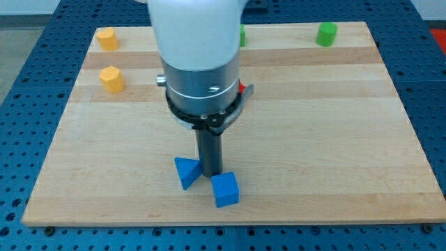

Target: Push the blue triangle towards the center left of the board

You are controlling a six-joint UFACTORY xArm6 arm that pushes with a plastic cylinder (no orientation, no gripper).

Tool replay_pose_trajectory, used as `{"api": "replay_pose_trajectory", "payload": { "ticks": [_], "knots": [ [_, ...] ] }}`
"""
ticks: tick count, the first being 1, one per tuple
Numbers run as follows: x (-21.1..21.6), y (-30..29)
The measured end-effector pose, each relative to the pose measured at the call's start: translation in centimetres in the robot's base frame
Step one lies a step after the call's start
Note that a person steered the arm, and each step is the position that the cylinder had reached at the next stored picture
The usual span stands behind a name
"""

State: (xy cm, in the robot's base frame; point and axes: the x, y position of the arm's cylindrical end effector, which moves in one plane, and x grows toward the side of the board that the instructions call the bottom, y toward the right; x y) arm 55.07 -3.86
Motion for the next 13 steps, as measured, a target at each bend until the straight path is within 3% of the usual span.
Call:
{"api": "replay_pose_trajectory", "payload": {
  "ticks": [6, 13],
  "knots": [
    [2.2, -6.5],
    [1.9, -8.3]
  ]
}}
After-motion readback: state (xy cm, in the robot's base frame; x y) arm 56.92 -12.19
